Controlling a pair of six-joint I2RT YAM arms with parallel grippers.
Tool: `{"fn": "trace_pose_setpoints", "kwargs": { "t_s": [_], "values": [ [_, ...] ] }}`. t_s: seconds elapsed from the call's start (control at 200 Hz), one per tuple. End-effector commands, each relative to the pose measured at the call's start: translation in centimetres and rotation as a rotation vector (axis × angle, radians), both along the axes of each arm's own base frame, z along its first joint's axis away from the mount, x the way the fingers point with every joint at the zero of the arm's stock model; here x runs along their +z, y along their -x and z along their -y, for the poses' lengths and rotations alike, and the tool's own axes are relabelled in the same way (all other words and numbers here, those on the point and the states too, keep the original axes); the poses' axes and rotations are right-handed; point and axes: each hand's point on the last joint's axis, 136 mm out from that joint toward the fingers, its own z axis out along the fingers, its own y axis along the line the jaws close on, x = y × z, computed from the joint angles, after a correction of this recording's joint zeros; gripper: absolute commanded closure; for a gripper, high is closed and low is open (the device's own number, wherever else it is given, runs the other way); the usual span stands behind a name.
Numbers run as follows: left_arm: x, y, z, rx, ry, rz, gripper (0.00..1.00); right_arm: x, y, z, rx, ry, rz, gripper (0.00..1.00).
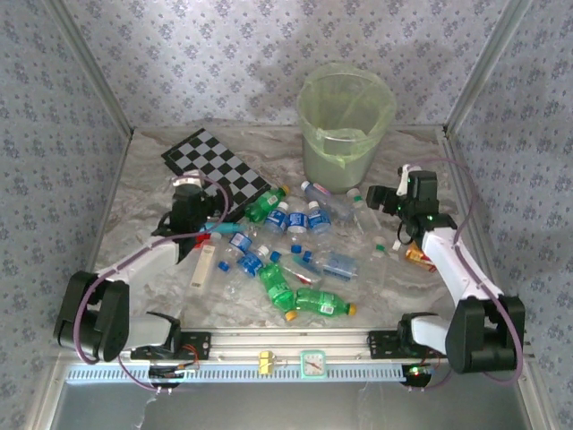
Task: Put the plastic bottles in the bin
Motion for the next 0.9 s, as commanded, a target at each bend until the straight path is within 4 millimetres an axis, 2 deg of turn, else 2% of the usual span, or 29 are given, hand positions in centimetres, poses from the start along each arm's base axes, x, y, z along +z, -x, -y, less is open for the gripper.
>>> {"fn": "trace_pose_setpoints", "kwargs": {
  "t_s": [0.0, 0.135, 0.455, 0.705, 0.895],
  "values": [
    [0.8, 0.2, 1.7, -0.006, 0.097, -0.032, 0.0, -2.1, 1.2, -2.0, 0.105, -0.005, -0.174, 0.08],
    [0.8, 0.6, 1.2, 0.038, 0.137, -0.019, 0.0, -4.9, 0.8, -1.9, 0.1, 0.058, -0.27, 0.08],
    [0.8, 1.2, -0.3, 0.097, 0.101, -0.022, 0.0, -9.9, -1.3, -3.0, 0.148, 0.193, -0.41, 0.16],
    [0.4, 1.3, -0.3, 0.103, 0.108, -0.034, 0.0, -12.4, -1.4, -4.1, 0.182, 0.266, -0.478, 0.17],
    [0.7, 1.2, -0.2, 0.101, 0.108, -0.029, 0.0, -12.6, -1.6, -4.0, 0.178, 0.298, -0.491, 0.22]
  ]
}}
